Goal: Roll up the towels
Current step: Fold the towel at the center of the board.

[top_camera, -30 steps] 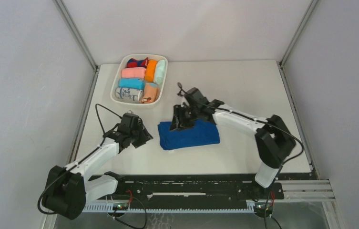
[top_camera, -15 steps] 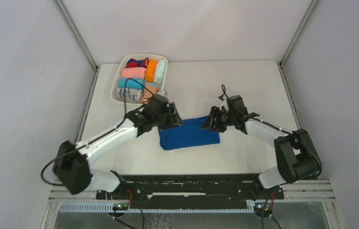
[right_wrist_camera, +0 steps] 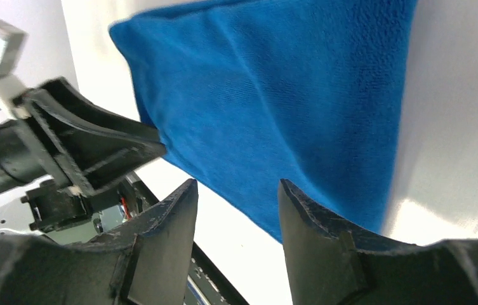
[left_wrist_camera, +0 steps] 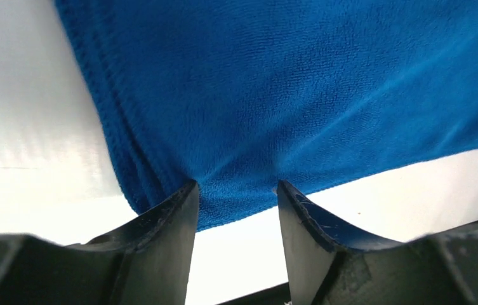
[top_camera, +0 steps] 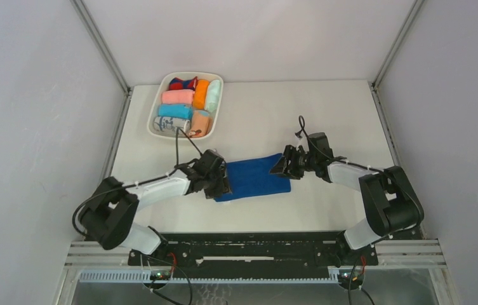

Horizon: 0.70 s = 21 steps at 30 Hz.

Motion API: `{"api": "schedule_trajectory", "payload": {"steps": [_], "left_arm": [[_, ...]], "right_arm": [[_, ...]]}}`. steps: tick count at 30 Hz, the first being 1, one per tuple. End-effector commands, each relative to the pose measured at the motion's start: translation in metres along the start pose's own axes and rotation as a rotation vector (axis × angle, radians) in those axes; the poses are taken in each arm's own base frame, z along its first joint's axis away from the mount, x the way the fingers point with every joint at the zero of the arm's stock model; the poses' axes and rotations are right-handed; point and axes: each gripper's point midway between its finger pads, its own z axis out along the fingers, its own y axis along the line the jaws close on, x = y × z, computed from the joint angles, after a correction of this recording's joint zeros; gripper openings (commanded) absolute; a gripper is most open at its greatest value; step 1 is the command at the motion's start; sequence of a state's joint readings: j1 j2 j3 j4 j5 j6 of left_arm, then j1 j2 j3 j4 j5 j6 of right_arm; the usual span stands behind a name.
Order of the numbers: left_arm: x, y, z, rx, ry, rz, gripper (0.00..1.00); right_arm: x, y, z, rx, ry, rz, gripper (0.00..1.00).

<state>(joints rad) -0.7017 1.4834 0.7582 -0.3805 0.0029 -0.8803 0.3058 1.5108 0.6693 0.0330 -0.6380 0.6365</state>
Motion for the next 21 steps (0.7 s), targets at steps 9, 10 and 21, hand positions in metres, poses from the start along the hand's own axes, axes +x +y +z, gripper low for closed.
{"api": "schedule_trajectory", "payload": {"steps": [9, 10, 21], "left_arm": [[0.015, 0.069, -0.002, 0.016, -0.070, -0.219, 0.54], [0.017, 0.071, -0.002, 0.032, -0.071, -0.243, 0.54], [-0.025, 0.064, -0.050, 0.219, -0.270, -0.351, 0.61]], "right_arm": [[0.021, -0.033, 0.015, -0.064, 0.029, 0.089, 0.50], [0.025, -0.037, 0.016, -0.064, 0.037, 0.101, 0.50], [0.001, 0.004, -0.007, -0.231, -0.022, 0.072, 0.51]]}}
